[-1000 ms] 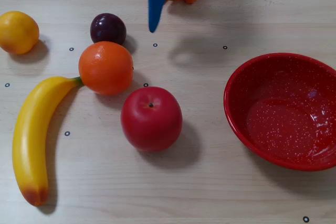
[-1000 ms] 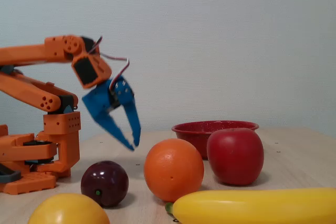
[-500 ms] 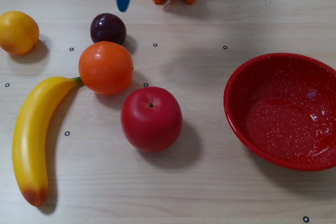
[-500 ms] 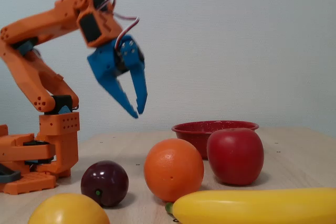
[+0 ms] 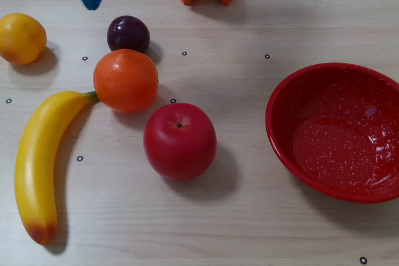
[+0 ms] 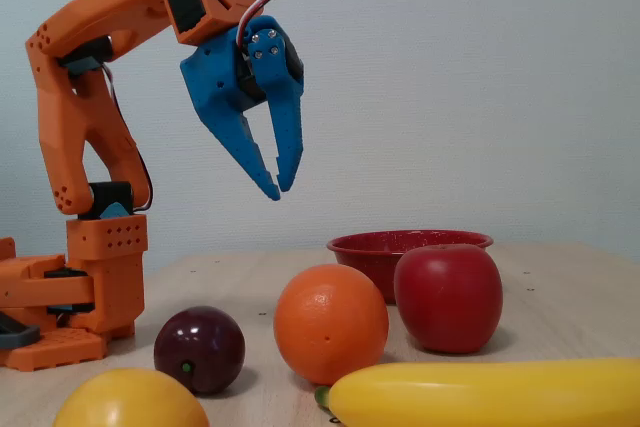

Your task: Put peach in the red bowl.

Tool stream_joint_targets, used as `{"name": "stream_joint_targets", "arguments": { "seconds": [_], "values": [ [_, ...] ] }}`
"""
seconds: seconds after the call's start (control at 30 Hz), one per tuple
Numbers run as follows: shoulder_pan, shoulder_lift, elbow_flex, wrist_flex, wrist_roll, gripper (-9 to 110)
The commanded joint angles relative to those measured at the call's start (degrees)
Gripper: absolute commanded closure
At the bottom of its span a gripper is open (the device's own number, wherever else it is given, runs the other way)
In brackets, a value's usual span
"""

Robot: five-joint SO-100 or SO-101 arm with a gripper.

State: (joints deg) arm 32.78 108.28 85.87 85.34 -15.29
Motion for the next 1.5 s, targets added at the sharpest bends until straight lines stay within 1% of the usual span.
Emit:
{"name": "stream_joint_targets", "arguments": {
  "seconds": [0.0,0.37,0.57,0.87,1.03,1.13,1.27,1.47],
  "values": [
    [1.8,0.3,-6.8,-1.8,-2.3,102],
    [8.8,-9.5,-17.3,0.2,-6.9,102],
    [15.5,-13.2,-20.9,3.3,-13.4,101],
    [24.6,-17.4,-25.8,8.6,-26.7,96],
    [28.0,-22.1,-30.8,8.6,-29.0,94],
    [30.0,-24.7,-33.7,10.1,-32.2,91],
    [32.5,-26.8,-35.4,12.5,-38.1,85],
    [35.9,-28.7,-35.6,14.0,-47.0,73]
  ]
}}
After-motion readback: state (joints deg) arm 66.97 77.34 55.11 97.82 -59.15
